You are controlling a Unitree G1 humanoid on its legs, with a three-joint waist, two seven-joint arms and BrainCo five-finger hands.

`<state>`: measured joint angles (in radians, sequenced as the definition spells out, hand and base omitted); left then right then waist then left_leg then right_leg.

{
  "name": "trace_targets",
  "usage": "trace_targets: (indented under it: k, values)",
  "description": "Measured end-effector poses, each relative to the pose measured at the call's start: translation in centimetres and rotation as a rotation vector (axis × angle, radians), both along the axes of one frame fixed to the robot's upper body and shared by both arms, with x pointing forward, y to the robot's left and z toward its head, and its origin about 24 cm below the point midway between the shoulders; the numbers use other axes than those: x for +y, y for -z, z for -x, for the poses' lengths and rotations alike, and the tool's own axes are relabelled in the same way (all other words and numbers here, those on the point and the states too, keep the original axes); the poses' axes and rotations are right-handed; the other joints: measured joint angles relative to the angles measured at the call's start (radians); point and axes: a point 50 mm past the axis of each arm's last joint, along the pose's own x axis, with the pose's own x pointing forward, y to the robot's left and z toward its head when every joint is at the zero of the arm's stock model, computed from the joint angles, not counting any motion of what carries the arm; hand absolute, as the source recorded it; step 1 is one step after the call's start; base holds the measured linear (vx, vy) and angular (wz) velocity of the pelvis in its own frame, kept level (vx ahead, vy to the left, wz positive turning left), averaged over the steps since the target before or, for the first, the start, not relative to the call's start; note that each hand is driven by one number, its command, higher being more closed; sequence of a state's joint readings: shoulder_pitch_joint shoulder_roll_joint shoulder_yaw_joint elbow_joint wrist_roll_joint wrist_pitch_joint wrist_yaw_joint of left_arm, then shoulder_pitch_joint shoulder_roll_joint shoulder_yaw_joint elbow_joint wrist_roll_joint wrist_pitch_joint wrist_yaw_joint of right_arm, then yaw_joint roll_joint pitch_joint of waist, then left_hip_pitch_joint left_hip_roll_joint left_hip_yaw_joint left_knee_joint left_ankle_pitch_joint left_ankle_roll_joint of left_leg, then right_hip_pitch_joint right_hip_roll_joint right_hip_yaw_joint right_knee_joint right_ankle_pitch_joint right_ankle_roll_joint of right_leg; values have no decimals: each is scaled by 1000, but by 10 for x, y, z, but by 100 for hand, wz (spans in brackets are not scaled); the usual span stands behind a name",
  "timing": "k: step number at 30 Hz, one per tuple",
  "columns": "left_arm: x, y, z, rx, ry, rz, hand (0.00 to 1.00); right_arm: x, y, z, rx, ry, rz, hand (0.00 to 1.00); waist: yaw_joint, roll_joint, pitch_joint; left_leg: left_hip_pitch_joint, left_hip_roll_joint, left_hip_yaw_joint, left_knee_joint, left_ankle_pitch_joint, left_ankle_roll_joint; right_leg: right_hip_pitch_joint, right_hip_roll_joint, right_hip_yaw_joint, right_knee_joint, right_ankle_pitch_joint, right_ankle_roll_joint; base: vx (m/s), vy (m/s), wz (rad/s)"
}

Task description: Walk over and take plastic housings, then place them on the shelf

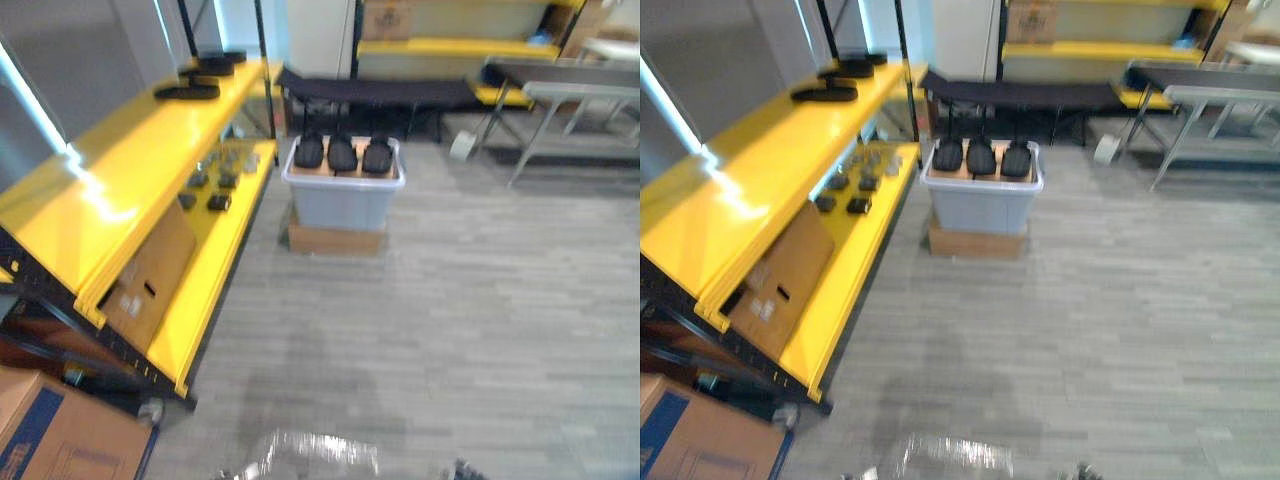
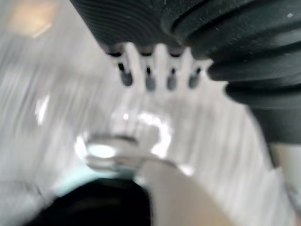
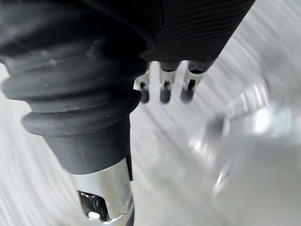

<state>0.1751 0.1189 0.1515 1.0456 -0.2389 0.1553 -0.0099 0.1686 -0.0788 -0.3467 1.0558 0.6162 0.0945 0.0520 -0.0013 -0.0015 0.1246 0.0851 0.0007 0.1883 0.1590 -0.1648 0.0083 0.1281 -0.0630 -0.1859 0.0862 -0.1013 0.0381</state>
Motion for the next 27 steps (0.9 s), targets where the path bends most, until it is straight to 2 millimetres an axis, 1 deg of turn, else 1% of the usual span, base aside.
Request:
trace_targets:
  k: [1, 2, 3, 4, 6, 9, 13, 16, 21, 24, 27]
  values:
    - [-4, 1, 0, -3, -7, 9, 0, 6, 1, 0, -4, 13, -20, 0, 8, -3, -4, 3, 3, 30, -32, 17, -4, -4, -7, -15, -30, 16, 12, 33, 44, -40]
    - [-3, 1, 0, -4, -9, 7, 0, 10, 2, -1, -10, 37, -36, 0, 12, 3, -6, 6, 2, 45, -48, 25, -7, -5, -11, -22, -52, 46, 16, 107, 59, -46]
    - [-2, 1, -1, -5, -28, 8, 0, 15, 3, -1, -10, 63, -53, 0, 9, 6, -6, 18, -1, 52, -62, 32, 0, 5, -13, -32, -75, 76, 20, 137, 37, -26]
    - [-2, 1, -1, -7, -49, 12, 0, 15, 3, 0, -8, 71, -55, 0, 8, 5, -3, 31, -3, 55, -73, 36, 2, 18, -12, -32, -83, 80, 23, 164, 29, -12]
    - [-1, 1, -1, -15, -69, 7, 0, 12, 4, 7, 9, 94, -51, 0, 8, 3, -1, 76, -8, 66, -113, 42, 1, 52, -11, -31, -100, 82, 26, 136, 31, -12]
    - [-4, 1, -6, -45, -59, 18, 0, 11, 4, 4, 0, 109, -49, 0, 7, 2, -2, 98, -14, 71, -143, 44, 0, 64, -9, -32, -115, 85, 31, 93, 29, -6]
    - [-6, 1, -12, -63, -61, 32, 0, 15, 3, -7, -27, 108, -61, 0, 6, 4, 3, 119, -17, 73, -170, 47, -4, 66, -9, -35, -116, 86, 33, 53, 24, 0]
    - [-5, 0, -12, -72, -91, 32, 0, 18, 3, -10, -37, 114, -68, 0, 7, -2, 22, 133, -19, 78, -189, 50, -9, 69, -9, -35, -116, 87, 37, -4, 3, -5]
    - [-4, 0, -12, -68, -94, 26, 0, 19, 3, -13, -45, 73, -62, 0, 7, -5, 31, 142, -22, 90, -207, 56, -10, 71, -9, -35, -119, 86, 38, -51, -12, -7]
    - [-4, 0, -12, -64, -95, 23, 0, 20, 3, -14, -57, 49, -67, 0, 6, -7, 32, 148, -27, 88, -237, 77, -8, 65, -9, -37, -123, 86, 38, -47, -21, 1]
    - [-4, 0, -11, -59, -105, 21, 0, 21, 3, -14, -59, 12, -65, 0, 6, -8, 34, 155, -28, 87, -237, 79, -8, 69, -10, -39, -125, 86, 38, -47, -20, 1]
